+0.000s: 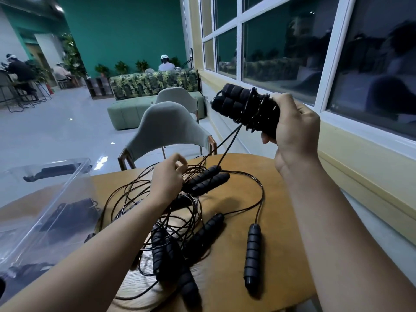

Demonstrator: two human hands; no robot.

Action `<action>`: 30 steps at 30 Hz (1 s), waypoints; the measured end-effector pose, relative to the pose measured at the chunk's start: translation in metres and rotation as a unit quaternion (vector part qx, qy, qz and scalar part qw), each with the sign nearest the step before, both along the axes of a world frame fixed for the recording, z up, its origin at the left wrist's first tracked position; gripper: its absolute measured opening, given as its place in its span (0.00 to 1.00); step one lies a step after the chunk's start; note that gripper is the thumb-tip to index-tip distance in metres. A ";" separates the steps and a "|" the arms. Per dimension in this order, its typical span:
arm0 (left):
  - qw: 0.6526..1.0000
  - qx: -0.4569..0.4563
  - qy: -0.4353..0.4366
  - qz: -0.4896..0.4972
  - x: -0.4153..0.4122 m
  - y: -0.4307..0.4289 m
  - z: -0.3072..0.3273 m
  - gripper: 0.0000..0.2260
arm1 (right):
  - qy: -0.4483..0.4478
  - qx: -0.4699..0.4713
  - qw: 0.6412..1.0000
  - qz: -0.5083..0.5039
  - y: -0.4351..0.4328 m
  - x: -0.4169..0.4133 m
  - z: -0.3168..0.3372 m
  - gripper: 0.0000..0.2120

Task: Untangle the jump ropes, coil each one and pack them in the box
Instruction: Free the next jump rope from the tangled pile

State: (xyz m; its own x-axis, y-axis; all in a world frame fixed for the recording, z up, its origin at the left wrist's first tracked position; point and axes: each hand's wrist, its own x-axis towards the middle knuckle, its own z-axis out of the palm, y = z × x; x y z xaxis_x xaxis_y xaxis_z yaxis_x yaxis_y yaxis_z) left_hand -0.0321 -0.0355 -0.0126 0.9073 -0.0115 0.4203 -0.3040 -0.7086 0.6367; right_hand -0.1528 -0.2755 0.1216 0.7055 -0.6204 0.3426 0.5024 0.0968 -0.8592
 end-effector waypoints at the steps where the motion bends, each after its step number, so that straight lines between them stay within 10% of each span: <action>1: 1.000 0.001 0.000 0.015 0.003 0.004 -0.003 0.06 | 0.000 0.009 1.000 -0.009 -0.003 0.000 0.001 0.14; 14: 0.977 0.209 0.007 0.043 0.006 0.028 -0.028 0.09 | -0.003 -0.020 1.000 0.021 0.001 -0.002 0.005 0.15; 21: 0.924 0.284 -0.194 -0.167 -0.020 -0.012 -0.015 0.23 | 0.000 -0.049 0.997 0.055 0.015 -0.002 -0.002 0.13; 30: 0.912 0.328 0.008 -0.246 -0.023 -0.012 -0.021 0.28 | -0.004 -0.040 0.998 0.051 0.009 -0.002 0.000 0.14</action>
